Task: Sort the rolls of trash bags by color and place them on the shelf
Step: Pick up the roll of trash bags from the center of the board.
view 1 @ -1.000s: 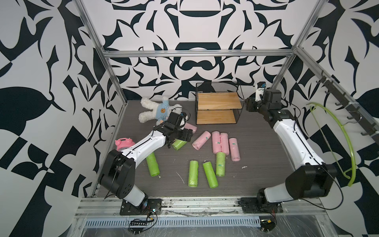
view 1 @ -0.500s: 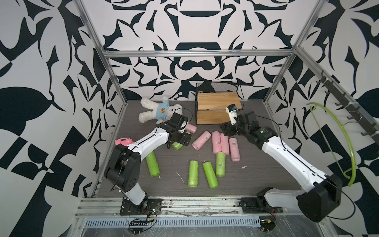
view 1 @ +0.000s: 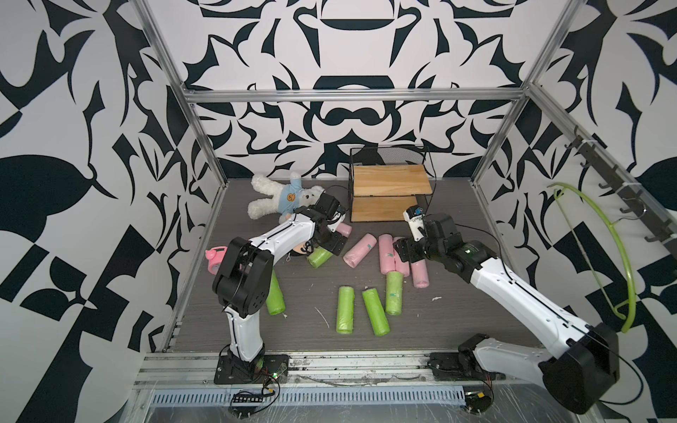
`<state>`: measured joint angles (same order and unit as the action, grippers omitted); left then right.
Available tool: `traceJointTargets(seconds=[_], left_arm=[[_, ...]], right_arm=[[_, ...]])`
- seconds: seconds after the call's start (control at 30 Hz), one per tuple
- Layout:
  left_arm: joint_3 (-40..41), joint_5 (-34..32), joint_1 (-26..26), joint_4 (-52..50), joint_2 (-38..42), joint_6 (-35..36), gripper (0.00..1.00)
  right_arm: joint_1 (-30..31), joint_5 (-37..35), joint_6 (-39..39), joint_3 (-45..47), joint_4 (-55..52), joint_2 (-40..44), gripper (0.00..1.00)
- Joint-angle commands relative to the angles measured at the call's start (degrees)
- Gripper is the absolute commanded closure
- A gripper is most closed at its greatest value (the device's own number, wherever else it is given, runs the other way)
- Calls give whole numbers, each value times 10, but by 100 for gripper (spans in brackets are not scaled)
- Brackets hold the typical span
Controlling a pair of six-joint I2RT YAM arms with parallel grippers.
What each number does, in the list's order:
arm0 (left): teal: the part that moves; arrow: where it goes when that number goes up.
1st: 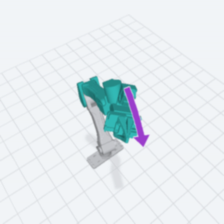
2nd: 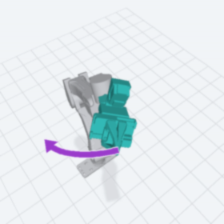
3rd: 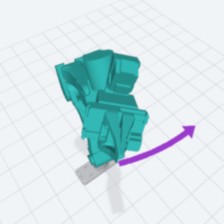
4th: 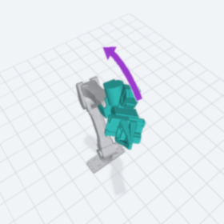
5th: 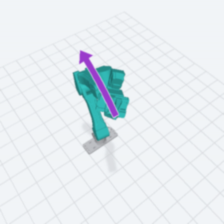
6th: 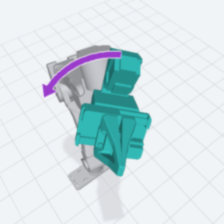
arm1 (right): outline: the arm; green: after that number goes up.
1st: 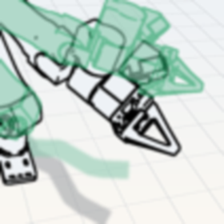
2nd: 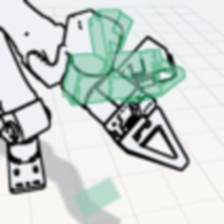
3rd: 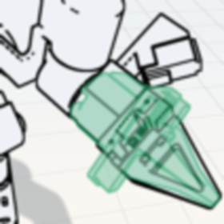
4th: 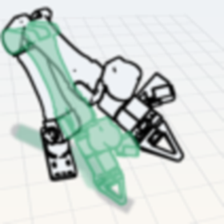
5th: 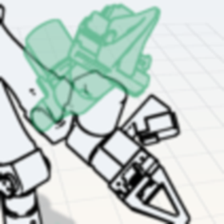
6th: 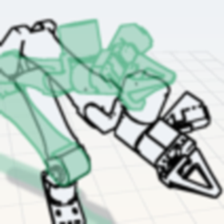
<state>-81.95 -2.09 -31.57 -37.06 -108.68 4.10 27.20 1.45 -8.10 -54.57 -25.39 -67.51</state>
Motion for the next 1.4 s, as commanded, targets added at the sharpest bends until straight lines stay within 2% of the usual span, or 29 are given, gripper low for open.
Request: traceJointTargets(seconds=[0.0, 0.17, 0.3, 0.5, 0.67, 0.8, 0.93, 1.03, 1.23, 1.37], left_arm=[[-32, -13, 0, -23, -41, 19, 8], [-57, -12, 0, -14, -93, 17, 20], [-39, -17, -1, 9, -94, 3, 32], [36, -7, 0, 102, -20, -52, 47], [93, 21, 0, 173, 73, -134, 61], [157, 36, -1, 251, 179, -255, 63], [232, 52, -1, 375, 284, -410, 62], [277, 53, -5, 454, 335, -512, 62], [333, 45, -24, 541, 394, -635, 61], [361, 36, -36, 572, 417, -677, 61]], right_arm=[[6, 10, -15, 6, 25, 2, 23], [13, 11, -24, 18, 33, 0, 23], [17, 9, -30, 29, 36, 2, 23], [28, 11, -47, 36, 55, 8, 23], [46, 31, -82, 46, 100, 30, 23], [77, 70, -146, 68, 190, 48, 22], [136, 73, -213, 91, 312, 42, 19], [177, 72, -247, 95, 399, 20, 14], [220, 66, -288, 95, 523, -52, 11], [229, 55, -285, 80, 536, -85, 11]])
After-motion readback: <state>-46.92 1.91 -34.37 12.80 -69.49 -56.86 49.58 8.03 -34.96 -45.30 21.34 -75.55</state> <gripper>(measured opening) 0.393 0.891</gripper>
